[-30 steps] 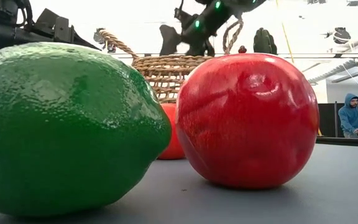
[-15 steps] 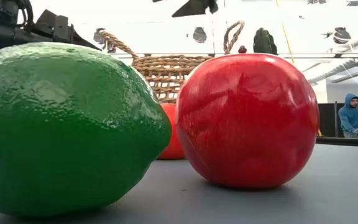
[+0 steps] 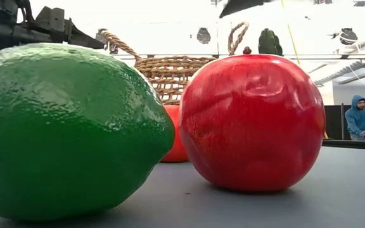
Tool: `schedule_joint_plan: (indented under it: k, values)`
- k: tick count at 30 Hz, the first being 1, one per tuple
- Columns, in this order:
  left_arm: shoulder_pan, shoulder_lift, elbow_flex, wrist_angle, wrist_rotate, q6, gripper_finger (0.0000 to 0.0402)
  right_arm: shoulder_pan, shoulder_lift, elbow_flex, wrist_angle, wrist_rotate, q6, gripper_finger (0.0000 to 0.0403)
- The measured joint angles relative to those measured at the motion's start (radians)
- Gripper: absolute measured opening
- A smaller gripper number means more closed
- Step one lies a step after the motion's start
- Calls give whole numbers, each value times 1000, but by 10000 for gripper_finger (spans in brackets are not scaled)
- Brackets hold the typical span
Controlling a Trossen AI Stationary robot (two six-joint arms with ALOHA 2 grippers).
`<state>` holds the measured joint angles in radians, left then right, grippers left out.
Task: Build produce basket
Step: Put the bottom pear into the basket
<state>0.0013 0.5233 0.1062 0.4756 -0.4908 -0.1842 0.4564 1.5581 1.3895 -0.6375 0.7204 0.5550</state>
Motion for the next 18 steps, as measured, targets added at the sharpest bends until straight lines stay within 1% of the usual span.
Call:
schedule_joint_plan:
  k: [3, 6, 8, 12, 15, 18]
  values:
    - [0, 0, 0, -1, 0, 1, 381, 34, 0, 0, -107, -51, 152, 380]
    - [0, 0, 0, -2, 0, 6, 381, 75, 0, 0, -154, -50, 296, 380]
    - [0, 0, 0, -2, 0, 6, 381, 99, 4, 0, -185, -86, 395, 380]
    - [0, 0, 0, -3, 0, 6, 381, 147, 8, 0, -295, -231, 616, 380]
    - [0, 0, 0, -3, 0, 6, 381, 179, 6, 0, -416, -369, 773, 380]
    - [0, 0, 0, -3, 0, 6, 381, 212, 8, 0, -538, -515, 849, 380]
